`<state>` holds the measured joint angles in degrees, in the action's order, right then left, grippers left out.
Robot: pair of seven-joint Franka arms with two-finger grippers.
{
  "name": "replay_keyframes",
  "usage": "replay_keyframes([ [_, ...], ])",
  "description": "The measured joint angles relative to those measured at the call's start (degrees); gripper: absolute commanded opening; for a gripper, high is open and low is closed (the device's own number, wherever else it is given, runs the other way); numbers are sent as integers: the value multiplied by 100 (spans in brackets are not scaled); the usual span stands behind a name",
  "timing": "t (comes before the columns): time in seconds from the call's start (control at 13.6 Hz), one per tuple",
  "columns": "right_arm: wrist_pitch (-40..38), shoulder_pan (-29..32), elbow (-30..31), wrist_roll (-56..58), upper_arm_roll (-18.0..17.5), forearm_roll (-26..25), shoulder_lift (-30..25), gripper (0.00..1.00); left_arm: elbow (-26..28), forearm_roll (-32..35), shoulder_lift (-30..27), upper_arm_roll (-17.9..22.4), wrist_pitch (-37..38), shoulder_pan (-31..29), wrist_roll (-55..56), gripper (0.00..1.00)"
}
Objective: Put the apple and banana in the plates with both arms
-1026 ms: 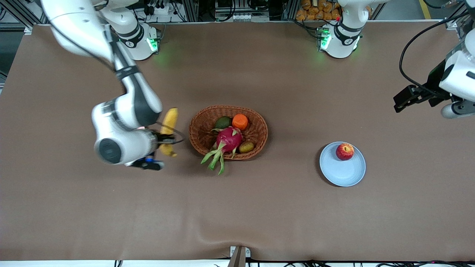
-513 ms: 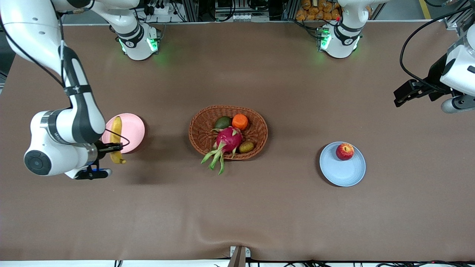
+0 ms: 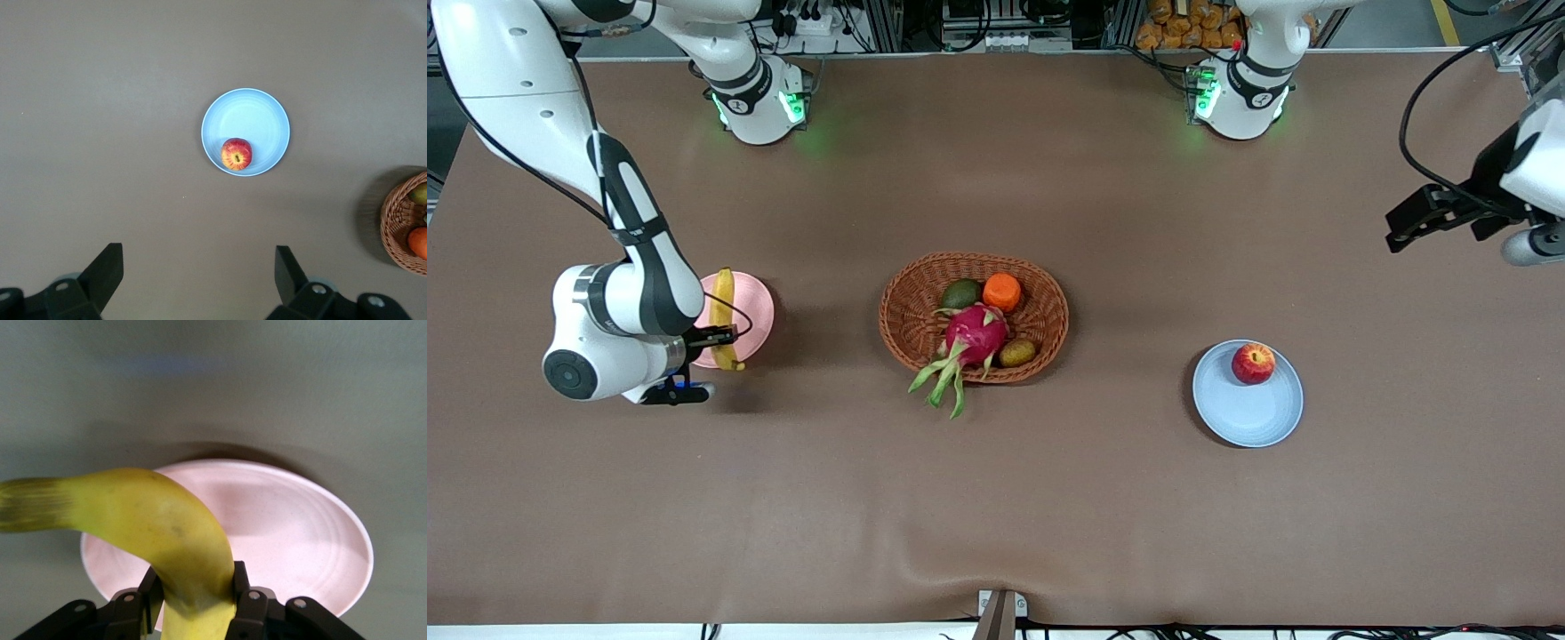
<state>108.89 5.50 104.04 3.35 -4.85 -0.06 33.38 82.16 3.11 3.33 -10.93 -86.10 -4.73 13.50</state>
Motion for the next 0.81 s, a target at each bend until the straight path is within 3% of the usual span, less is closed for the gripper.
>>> replay_keyframes([
  [0.07, 26, 70, 74, 51, -1, 0, -4, 100, 1, -85, -18, 402, 2, 287, -159, 100],
  [0.22, -35, 165, 113, 69, -10, 23, -14, 100, 10, -149, -73, 1006, 32, 721, -584, 100],
  [0.44, -564, 159, -237, 69, -92, 239, -112, 100, 90, -161, -188, 1257, 89, 974, -805, 100],
  [0.81, -1931, -256, -2381, -16, -167, 433, -340, 100, 126, -161, -208, 1239, 127, 1043, -806, 100],
])
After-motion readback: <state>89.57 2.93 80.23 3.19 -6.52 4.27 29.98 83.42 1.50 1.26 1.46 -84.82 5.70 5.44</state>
